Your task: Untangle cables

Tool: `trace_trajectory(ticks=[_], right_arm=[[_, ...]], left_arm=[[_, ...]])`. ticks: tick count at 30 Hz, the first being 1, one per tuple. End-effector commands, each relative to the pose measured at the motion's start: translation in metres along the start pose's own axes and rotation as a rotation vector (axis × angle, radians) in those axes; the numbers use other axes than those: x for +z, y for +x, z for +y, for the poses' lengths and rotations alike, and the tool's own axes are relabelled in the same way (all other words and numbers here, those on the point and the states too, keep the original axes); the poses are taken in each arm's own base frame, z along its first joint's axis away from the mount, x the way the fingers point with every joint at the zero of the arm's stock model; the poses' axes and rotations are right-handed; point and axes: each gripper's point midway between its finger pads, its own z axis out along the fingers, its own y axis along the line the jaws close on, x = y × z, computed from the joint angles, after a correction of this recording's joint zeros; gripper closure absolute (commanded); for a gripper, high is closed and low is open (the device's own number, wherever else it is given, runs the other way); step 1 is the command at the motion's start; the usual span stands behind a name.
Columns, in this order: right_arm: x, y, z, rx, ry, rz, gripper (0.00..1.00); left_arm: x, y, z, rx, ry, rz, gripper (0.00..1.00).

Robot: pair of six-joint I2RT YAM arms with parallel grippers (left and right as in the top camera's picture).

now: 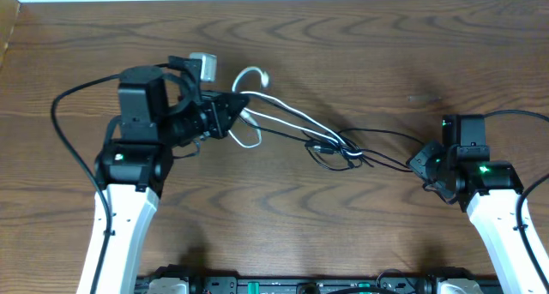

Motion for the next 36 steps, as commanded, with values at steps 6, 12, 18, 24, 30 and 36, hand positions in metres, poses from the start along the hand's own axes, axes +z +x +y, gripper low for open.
trace_trajectory(ticks=[6, 12, 18, 24, 30, 36], right_arm=[[0.004, -0.022, -0.050, 0.059, 0.206, -0.098, 0.99], [0.008, -0.024, -0.059, 0.049, 0.234, -0.077, 0.99], [0.012, -0.022, -0.047, 0.046, 0.173, -0.054, 0.99], [0.014, -0.020, -0.027, -0.034, 0.071, -0.020, 0.99], [0.014, -0.019, -0.027, -0.034, 0.071, -0.020, 0.98], [0.015, -0.018, -0.028, -0.033, 0.076, -0.014, 0.99]], left_arm=[[-0.039, -0.035, 0.044, -0.036, -0.169, -0.160, 0.92], [-0.056, -0.040, 0.052, -0.072, -0.129, -0.187, 0.92], [-0.057, -0.040, 0.051, -0.076, -0.118, -0.185, 0.92], [-0.056, -0.038, 0.052, -0.084, -0.119, -0.177, 0.92], [-0.056, -0.036, 0.052, -0.089, -0.119, -0.173, 0.92], [-0.056, -0.035, 0.052, -0.093, -0.120, -0.170, 0.92]])
